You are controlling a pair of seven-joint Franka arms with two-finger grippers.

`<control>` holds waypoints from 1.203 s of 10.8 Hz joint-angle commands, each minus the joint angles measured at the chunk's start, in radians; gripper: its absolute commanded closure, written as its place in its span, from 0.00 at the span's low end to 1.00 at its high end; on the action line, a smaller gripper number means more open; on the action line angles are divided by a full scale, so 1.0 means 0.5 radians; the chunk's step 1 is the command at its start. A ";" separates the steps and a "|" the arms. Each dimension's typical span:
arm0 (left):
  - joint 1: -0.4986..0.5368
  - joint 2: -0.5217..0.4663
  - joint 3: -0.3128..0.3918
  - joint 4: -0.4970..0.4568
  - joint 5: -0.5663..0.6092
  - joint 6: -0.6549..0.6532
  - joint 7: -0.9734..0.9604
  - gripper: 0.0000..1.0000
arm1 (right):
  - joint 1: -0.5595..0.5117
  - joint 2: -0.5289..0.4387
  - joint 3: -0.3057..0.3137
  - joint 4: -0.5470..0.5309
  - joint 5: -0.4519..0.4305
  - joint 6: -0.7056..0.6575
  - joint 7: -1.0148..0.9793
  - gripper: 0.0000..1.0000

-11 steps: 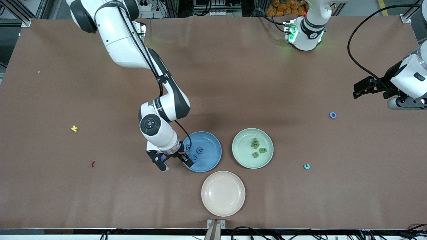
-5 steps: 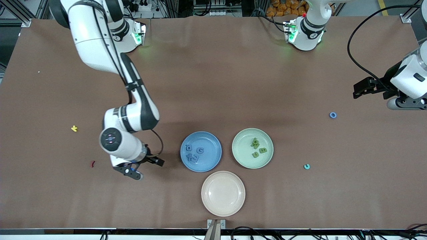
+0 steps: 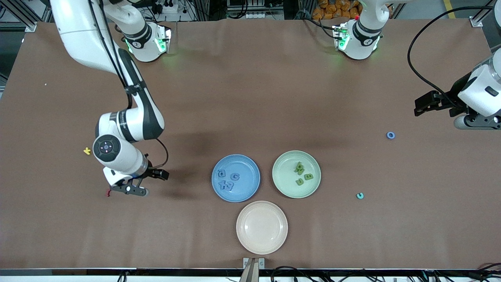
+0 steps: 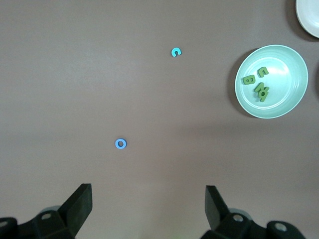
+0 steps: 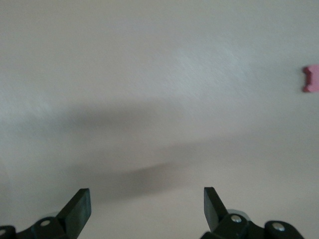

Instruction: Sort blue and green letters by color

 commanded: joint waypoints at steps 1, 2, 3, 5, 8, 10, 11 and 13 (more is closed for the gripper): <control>0.011 -0.006 -0.002 0.005 -0.016 0.009 0.044 0.00 | -0.335 -0.377 0.294 -0.428 -0.185 0.043 -0.050 0.00; 0.011 -0.006 -0.002 0.005 -0.016 0.009 0.044 0.00 | -0.409 -0.463 0.350 -0.526 -0.185 0.043 -0.102 0.00; 0.011 -0.006 -0.002 0.005 -0.016 0.009 0.044 0.00 | -0.492 -0.536 0.414 -0.597 -0.185 0.031 -0.136 0.00; 0.011 -0.003 -0.002 0.002 -0.016 0.009 0.044 0.00 | -0.663 -0.665 0.561 -0.707 -0.185 0.021 -0.200 0.00; 0.011 -0.006 -0.002 0.002 -0.016 0.015 0.044 0.00 | -0.710 -0.865 0.620 -0.745 -0.185 -0.177 -0.200 0.00; 0.011 -0.006 -0.002 0.002 -0.016 0.018 0.044 0.00 | -0.704 -0.982 0.639 -0.659 -0.176 -0.370 -0.252 0.00; 0.011 -0.006 -0.002 0.002 -0.016 0.018 0.044 0.00 | -0.713 -0.979 0.639 -0.546 -0.157 -0.478 -0.310 0.00; 0.011 -0.006 -0.002 0.002 -0.016 0.018 0.044 0.00 | -0.722 -0.979 0.633 -0.325 -0.118 -0.647 -0.415 0.00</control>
